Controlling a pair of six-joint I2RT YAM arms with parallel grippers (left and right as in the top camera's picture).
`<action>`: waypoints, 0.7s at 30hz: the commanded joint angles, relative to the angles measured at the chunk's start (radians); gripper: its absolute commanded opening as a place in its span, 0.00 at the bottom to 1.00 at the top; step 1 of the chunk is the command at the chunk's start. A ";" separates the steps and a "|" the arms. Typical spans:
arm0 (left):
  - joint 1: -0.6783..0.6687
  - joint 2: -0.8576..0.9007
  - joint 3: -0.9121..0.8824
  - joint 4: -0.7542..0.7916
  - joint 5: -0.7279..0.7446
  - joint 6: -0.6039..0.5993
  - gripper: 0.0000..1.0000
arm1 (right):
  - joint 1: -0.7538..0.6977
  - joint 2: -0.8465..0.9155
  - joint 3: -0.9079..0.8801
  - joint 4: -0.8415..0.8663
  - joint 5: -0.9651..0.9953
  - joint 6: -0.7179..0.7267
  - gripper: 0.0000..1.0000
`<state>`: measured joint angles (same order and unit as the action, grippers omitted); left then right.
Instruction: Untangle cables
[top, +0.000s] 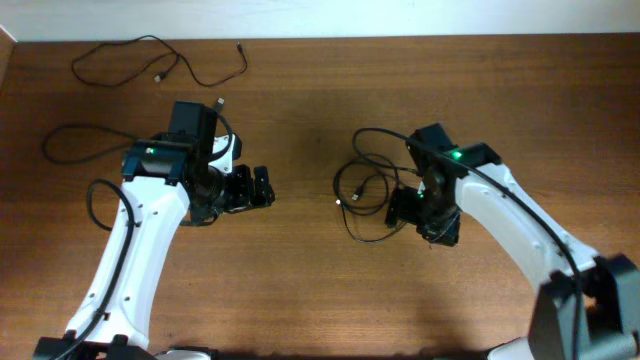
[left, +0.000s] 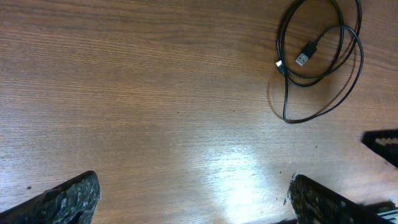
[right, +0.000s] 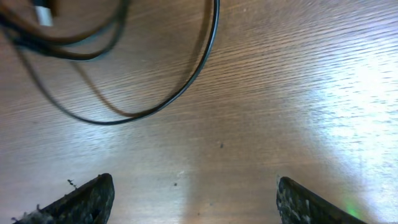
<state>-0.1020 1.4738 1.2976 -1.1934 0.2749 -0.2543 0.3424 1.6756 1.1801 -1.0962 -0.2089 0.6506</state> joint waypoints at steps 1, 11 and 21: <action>-0.002 0.004 -0.005 -0.002 -0.010 -0.010 0.99 | 0.000 0.055 -0.005 0.028 -0.016 -0.004 0.83; -0.002 0.004 -0.005 -0.002 -0.010 -0.010 0.99 | 0.111 0.104 -0.012 0.098 0.067 0.108 0.75; -0.002 0.004 -0.005 -0.002 -0.010 -0.010 0.99 | 0.237 -0.068 -0.012 0.063 0.217 0.256 0.80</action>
<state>-0.1020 1.4742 1.2976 -1.1931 0.2749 -0.2543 0.5915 1.7260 1.1740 -1.0306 -0.0601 0.8673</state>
